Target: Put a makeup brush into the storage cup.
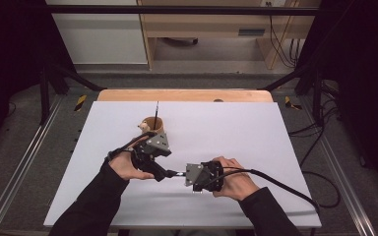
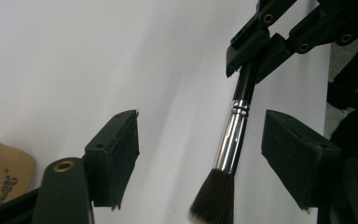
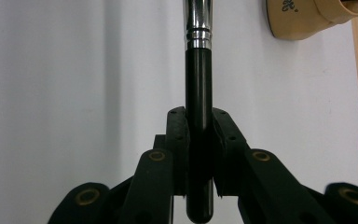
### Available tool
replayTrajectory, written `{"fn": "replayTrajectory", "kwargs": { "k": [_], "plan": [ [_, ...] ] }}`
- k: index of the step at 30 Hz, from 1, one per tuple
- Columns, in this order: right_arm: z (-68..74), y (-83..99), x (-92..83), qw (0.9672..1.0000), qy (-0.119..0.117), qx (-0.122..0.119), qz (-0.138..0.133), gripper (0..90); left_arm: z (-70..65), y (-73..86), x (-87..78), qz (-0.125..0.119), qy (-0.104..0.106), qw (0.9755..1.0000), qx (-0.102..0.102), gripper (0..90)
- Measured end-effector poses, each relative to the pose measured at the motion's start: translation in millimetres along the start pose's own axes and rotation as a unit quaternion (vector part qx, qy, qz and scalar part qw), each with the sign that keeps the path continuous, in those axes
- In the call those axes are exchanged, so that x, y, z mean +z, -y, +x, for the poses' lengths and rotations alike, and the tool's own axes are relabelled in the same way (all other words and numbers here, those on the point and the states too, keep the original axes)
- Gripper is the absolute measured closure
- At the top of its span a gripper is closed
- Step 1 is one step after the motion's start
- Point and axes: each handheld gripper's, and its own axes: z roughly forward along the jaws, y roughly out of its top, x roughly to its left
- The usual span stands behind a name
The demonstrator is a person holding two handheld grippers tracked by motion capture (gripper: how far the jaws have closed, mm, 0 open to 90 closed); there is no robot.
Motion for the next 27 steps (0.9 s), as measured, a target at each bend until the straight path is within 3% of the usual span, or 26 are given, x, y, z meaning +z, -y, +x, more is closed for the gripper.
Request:
{"fn": "replayTrajectory", "kwargs": {
  "k": [2,8,17,19,22,23,24,25,27],
  "plan": [
    [0.2,0.5,-0.5,0.9999,-0.001,0.012,0.001,79.5,0.2,2.8,-2.4,-0.009,-0.005,0.9999,-0.005,24.0],
    [-3.0,3.8,-1.3,0.9999,0.0,0.012,0.002,79.5,4.5,13.0,-13.2,-0.027,-0.023,0.9993,-0.013,20.2],
    [-5.0,9.3,-0.3,0.9997,0.002,0.026,0.003,79.5,2.4,29.2,-28.1,-0.063,-0.043,0.9964,-0.036,17.2],
    [-5.4,10.5,-0.1,0.9995,0.001,0.032,0.002,79.5,1.6,32.7,-30.8,-0.064,-0.047,0.9963,-0.032,16.9],
    [-6.4,12.2,0.0,0.9994,0.002,0.036,0.001,79.5,0.6,38.2,-33.1,-0.075,-0.051,0.9949,-0.044,15.8],
    [-6.3,12.4,-0.1,0.9993,0.003,0.038,0.001,79.5,0.1,40.8,-33.1,-0.085,-0.05,0.9937,-0.054,15.5],
    [-6.4,12.7,-0.1,0.9992,0.003,0.04,-0.001,79.5,-1.6,43.7,-35.0,-0.076,-0.056,0.9931,-0.07,15.4],
    [-6.4,12.8,-0.3,0.9991,0.005,0.043,-0.001,79.5,0.4,45.6,-34.3,-0.086,-0.055,0.993,-0.06,15.1],
    [-6.8,13.4,-0.6,0.999,0.004,0.045,0.0,79.5,-0.1,49.2,-34.6,-0.093,-0.056,0.9918,-0.067,15.0]
  ]
}}
